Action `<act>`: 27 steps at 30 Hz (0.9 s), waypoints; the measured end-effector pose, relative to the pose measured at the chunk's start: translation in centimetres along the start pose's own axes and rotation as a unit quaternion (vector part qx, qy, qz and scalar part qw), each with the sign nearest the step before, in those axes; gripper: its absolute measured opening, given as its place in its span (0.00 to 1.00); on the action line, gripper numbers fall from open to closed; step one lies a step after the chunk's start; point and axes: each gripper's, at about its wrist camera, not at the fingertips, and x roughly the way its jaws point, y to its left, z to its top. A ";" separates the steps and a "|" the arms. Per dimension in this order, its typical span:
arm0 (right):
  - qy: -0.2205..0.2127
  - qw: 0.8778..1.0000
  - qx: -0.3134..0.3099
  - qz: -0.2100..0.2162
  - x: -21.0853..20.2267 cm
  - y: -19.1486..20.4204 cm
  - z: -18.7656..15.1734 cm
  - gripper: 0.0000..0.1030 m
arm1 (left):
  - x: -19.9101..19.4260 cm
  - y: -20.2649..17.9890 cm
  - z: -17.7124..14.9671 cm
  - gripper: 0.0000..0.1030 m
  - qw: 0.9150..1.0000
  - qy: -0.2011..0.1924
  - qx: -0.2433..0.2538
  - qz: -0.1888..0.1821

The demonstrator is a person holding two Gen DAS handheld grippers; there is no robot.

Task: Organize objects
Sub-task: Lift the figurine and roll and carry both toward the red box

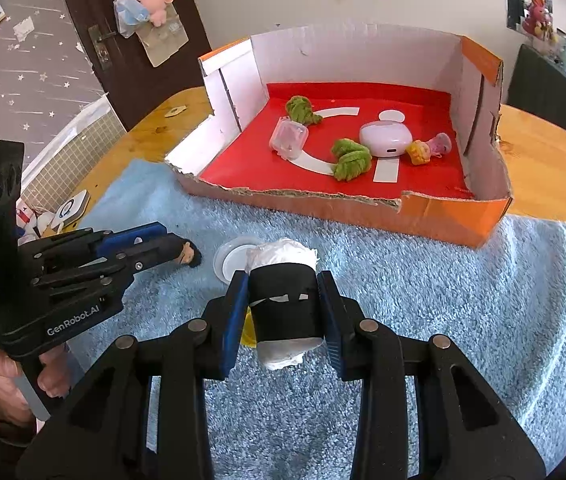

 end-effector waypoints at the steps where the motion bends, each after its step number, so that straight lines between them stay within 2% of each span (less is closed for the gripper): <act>1: -0.001 1.000 0.000 0.001 0.0 0.0 0.0 0.32 | -0.2 -0.1 0.1 0.22 1.000 -0.003 0.001 -0.001; 27: -0.024 1.000 -0.003 0.012 -1.4 0.5 1.4 0.32 | -2.3 -1.3 2.4 0.21 0.999 -0.038 0.014 -0.013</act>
